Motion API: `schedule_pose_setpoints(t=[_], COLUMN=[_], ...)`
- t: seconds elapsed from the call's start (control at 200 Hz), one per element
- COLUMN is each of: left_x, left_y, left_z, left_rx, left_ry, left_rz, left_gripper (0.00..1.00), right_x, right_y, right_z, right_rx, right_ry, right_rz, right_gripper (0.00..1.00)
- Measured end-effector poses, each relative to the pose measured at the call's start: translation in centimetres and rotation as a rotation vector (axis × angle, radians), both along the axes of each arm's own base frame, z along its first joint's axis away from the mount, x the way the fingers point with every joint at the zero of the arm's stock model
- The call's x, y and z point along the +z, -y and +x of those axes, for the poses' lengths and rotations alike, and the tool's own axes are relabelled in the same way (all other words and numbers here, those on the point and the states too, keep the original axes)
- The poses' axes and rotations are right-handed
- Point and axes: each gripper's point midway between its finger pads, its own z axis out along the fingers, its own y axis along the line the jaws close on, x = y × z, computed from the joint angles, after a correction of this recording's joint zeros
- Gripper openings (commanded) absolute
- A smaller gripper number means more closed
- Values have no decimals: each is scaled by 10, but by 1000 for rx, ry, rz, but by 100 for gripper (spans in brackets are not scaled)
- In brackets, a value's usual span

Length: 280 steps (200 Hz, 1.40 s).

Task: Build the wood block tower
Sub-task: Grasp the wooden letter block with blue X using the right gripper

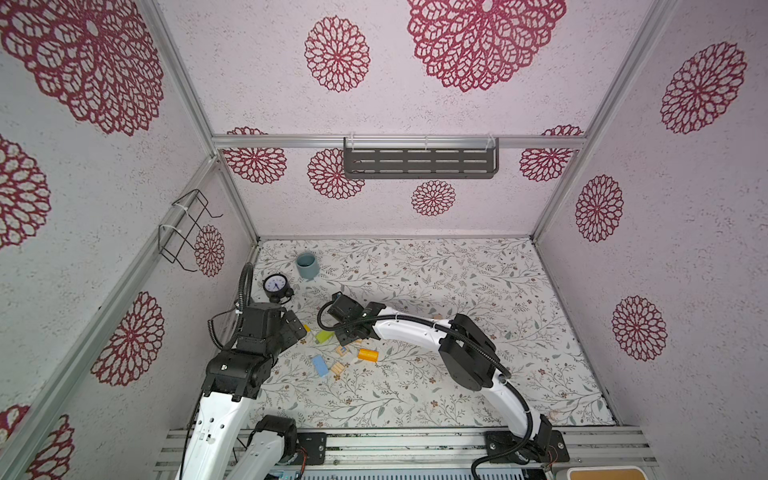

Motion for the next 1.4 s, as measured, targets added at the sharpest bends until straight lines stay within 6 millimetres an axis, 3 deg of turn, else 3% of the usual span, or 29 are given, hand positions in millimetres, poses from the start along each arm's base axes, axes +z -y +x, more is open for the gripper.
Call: schedule_pose_setpoints(t=[0.901, 1.121, 1.401], left_x=[-5, -5, -5], left_y=[0, 0, 1], left_z=[4, 4, 4], left_rx=[-7, -7, -9], left_ry=[-19, -18, -18], left_rz=[3, 2, 0], left_gripper=[97, 97, 97], right_x=[-11, -13, -17], right_y=[-2, 0, 3], right_z=[-15, -16, -16], right_rx=[19, 18, 13], right_ry=[-14, -16, 0], right_rz=[-30, -36, -51], right_gripper=[42, 49, 49])
